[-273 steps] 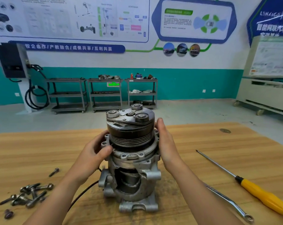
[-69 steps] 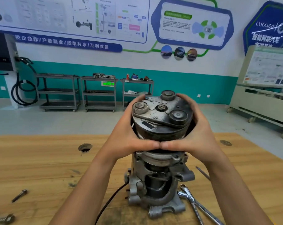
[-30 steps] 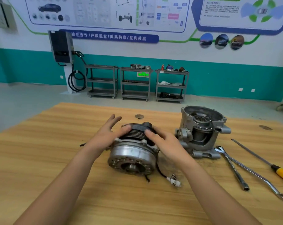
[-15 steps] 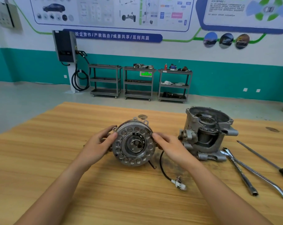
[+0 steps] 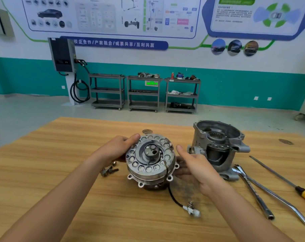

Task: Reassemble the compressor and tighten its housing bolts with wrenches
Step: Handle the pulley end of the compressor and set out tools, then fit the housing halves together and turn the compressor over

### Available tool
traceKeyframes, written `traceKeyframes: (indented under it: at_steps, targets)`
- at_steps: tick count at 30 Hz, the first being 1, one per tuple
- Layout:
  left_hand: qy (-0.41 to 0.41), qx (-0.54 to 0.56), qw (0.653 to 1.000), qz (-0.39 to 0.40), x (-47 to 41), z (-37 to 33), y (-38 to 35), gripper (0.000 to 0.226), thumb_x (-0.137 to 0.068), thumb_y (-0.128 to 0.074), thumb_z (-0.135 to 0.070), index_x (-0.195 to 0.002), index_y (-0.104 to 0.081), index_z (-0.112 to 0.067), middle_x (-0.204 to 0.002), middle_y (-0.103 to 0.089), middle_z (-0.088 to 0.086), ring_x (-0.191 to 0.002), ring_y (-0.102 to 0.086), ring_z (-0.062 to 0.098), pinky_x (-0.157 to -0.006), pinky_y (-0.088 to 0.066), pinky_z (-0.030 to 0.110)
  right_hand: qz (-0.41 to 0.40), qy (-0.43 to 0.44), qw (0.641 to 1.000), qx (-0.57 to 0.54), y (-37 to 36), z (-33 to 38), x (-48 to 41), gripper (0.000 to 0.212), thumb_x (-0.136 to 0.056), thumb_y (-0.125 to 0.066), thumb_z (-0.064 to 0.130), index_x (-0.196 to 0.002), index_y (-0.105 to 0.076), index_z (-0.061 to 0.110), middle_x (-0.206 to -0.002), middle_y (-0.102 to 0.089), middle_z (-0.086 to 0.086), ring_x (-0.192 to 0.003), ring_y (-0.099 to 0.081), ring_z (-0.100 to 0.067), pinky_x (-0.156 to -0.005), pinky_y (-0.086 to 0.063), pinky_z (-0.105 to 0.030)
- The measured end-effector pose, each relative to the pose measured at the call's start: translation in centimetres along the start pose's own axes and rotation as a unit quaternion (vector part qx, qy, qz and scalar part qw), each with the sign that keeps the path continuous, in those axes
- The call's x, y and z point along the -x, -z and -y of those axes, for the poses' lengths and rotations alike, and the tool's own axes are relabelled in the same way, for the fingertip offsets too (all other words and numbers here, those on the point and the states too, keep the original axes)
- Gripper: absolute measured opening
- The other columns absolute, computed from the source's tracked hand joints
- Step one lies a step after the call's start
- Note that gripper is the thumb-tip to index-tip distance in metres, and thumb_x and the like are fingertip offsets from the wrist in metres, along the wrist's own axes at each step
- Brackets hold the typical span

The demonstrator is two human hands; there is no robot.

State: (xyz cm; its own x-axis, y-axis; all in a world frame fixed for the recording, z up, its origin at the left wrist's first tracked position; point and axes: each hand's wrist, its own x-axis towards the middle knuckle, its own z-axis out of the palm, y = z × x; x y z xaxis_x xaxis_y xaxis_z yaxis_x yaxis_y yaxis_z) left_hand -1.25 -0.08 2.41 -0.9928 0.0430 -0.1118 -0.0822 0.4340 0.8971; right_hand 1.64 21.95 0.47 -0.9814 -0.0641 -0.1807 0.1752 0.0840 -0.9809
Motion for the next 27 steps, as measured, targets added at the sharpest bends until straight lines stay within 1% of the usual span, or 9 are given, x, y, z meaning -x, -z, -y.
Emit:
traceKeyframes:
  at_steps: [4,8,10,12,14,18,21,23,27]
  targets:
    - [0.033,-0.074,0.997,0.019,-2.1,-1.2,-0.7,0.053,-0.089,-0.046,-0.059,-0.086,-0.07,-0.012,-0.073,-0.072,-0.003,-0.074,-0.065,0.016,-0.066,-0.051,0.027,0.043,-0.049,0.997,0.031,1.9,0.2,1.4,0.052,-0.089,-0.05,0.053,-0.094,-0.067,0.004,-0.073,-0.073,-0.007,-0.061,-0.069,-0.017,-0.063,-0.052,-0.029]
    - [0.018,-0.091,0.995,0.027,-2.6,-1.9,-1.0,0.045,-0.089,-0.047,-0.057,-0.081,-0.069,-0.019,-0.061,-0.069,-0.011,-0.077,-0.062,0.014,-0.067,-0.047,0.028,0.011,0.08,0.984,0.161,3.3,-0.9,4.2,0.058,-0.072,-0.043,0.074,-0.091,-0.069,0.026,-0.073,-0.071,0.016,-0.069,-0.067,-0.002,-0.063,-0.05,-0.014]
    - [0.026,-0.055,0.998,0.032,-2.5,-1.4,-1.0,0.045,-0.088,-0.049,-0.056,-0.086,-0.07,-0.015,-0.074,-0.073,-0.004,-0.085,-0.066,0.018,-0.076,-0.051,0.031,0.067,0.147,0.943,0.29,3.5,-1.9,6.1,0.074,-0.058,-0.045,0.087,-0.118,-0.056,0.046,-0.09,-0.063,0.037,-0.088,-0.059,0.012,-0.074,-0.044,-0.006]
    - [0.03,-0.034,0.999,0.028,-2.6,-1.1,-1.2,0.046,-0.087,-0.051,-0.054,-0.09,-0.07,-0.012,-0.08,-0.074,0.002,-0.087,-0.067,0.021,-0.079,-0.052,0.034,0.094,0.152,0.865,0.468,4.2,-3.4,6.9,0.077,-0.066,-0.053,0.081,-0.135,-0.029,0.058,-0.122,-0.044,0.039,-0.116,-0.045,0.007,-0.096,-0.038,-0.017]
    - [0.037,-0.01,0.999,0.032,-2.5,-1.2,-1.3,0.046,-0.085,-0.054,-0.052,-0.092,-0.069,-0.009,-0.081,-0.074,0.006,-0.084,-0.068,0.024,-0.075,-0.052,0.034,0.083,0.156,0.805,0.566,5.4,-4.3,6.8,0.056,-0.085,-0.052,0.06,-0.138,-0.036,0.047,-0.138,-0.041,0.024,-0.127,-0.037,-0.001,-0.103,-0.034,-0.021]
    - [0.056,0.043,0.997,0.044,-2.5,-1.5,-1.6,0.048,-0.083,-0.056,-0.048,-0.097,-0.067,-0.004,-0.09,-0.073,0.015,-0.092,-0.067,0.033,-0.085,-0.052,0.04,0.087,0.159,0.778,0.602,9.5,-4.1,7.1,0.029,-0.093,-0.049,0.043,-0.12,-0.057,0.037,-0.116,-0.055,0.018,-0.116,-0.043,0.001,-0.094,-0.036,-0.016]
    - [0.056,0.096,0.994,0.015,-2.4,-1.2,-2.5,0.042,-0.087,-0.055,-0.043,-0.097,-0.065,-0.004,-0.082,-0.073,0.014,-0.077,-0.07,0.029,-0.068,-0.054,0.034,0.041,0.131,0.849,0.51,13.0,-0.3,8.1,0.031,-0.07,-0.058,0.069,-0.088,-0.068,0.045,-0.091,-0.064,0.024,-0.094,-0.054,0.008,-0.08,-0.046,-0.017]
    - [0.06,0.177,0.982,-0.013,-2.3,-1.0,-3.3,0.033,-0.089,-0.054,-0.036,-0.093,-0.063,-0.005,-0.072,-0.072,0.012,-0.06,-0.07,0.024,-0.05,-0.053,0.027,-0.043,0.213,0.883,0.415,14.3,3.5,6.3,0.033,-0.06,-0.06,0.069,-0.079,-0.069,0.044,-0.085,-0.068,0.024,-0.084,-0.06,0.007,-0.071,-0.047,-0.018]
    - [0.076,0.258,0.96,-0.079,-2.5,-1.0,-4.4,0.026,-0.094,-0.048,-0.029,-0.091,-0.058,-0.006,-0.056,-0.067,0.008,-0.047,-0.065,0.021,-0.047,-0.048,0.027,-0.046,0.221,0.769,0.598,13.6,10.6,-1.6,0.052,-0.075,-0.072,0.045,-0.12,-0.06,0.02,-0.121,-0.06,0.003,-0.105,-0.056,-0.012,-0.08,-0.041,-0.024]
